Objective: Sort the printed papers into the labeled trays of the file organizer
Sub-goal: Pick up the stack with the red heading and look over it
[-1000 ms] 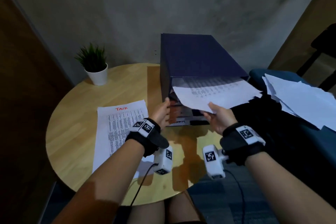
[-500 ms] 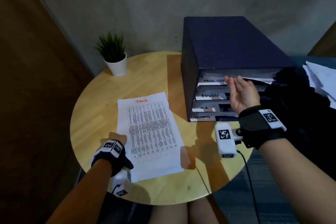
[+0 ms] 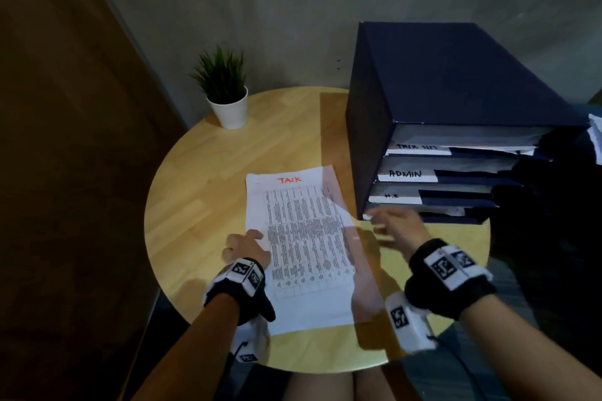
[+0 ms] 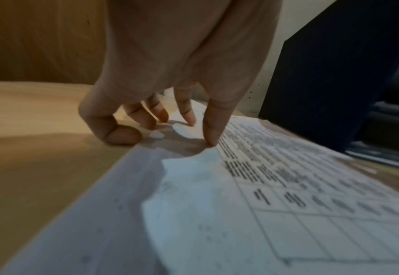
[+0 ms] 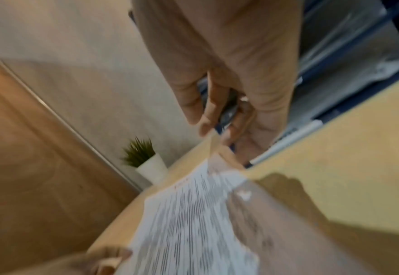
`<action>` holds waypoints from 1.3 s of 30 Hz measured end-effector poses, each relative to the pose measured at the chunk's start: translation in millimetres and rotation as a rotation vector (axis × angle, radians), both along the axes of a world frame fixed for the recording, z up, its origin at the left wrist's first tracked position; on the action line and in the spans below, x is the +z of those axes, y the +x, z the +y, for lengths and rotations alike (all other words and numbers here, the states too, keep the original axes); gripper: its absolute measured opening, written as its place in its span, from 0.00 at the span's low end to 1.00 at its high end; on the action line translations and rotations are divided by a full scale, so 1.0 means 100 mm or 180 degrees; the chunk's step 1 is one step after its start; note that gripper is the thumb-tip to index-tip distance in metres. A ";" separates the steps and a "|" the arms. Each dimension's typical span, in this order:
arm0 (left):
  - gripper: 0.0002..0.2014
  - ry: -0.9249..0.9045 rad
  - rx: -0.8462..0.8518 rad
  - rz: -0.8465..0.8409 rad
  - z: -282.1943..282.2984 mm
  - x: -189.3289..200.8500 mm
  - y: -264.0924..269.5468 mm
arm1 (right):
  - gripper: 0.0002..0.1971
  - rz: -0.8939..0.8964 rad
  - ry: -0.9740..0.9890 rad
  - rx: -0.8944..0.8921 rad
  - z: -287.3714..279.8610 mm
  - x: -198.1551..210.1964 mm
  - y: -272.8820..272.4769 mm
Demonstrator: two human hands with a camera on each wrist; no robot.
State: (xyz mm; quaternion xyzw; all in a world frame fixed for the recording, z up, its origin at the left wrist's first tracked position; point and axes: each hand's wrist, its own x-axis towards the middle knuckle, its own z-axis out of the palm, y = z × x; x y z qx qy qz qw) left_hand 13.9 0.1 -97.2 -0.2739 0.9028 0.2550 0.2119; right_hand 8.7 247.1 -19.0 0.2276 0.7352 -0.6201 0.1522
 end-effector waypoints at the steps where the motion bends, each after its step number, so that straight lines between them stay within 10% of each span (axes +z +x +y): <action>1: 0.25 0.0063 -0.0006 -0.0016 0.04 -0.01 0.01 | 0.05 -0.0216 0.0169 0.0174 -0.07 -0.14 0.03; 6: 0.37 0.0173 0.0049 -0.0332 0.08 0.00 0.07 | 0.22 -0.0899 0.1790 0.0795 -0.35 -0.56 0.12; 12: 0.14 0.0315 0.0390 -0.0284 -0.09 -0.01 0.16 | 0.27 -0.1319 0.2422 0.0780 -0.45 -0.60 0.15; 16: 0.09 0.1116 0.0562 -0.0071 -0.11 -0.08 0.16 | 0.31 -0.1124 0.1810 0.0468 -0.31 -0.68 0.10; 18: 0.23 0.1570 0.0672 -0.0014 -0.10 -0.13 0.20 | 0.27 -0.1163 0.1472 0.0772 -0.27 -0.71 0.12; 27: 0.28 0.1992 0.0477 0.0686 -0.12 -0.07 0.33 | 0.21 -0.0270 0.1486 0.1168 -0.21 -0.75 0.28; 33: 0.34 0.3129 0.0978 0.1362 -0.30 0.20 0.35 | 0.31 0.0090 -0.0485 0.0426 -0.10 -0.38 0.39; 39: 0.32 0.3706 0.1058 0.1283 -0.45 0.47 0.29 | 0.08 0.0084 -0.0551 0.1525 -0.20 0.10 0.60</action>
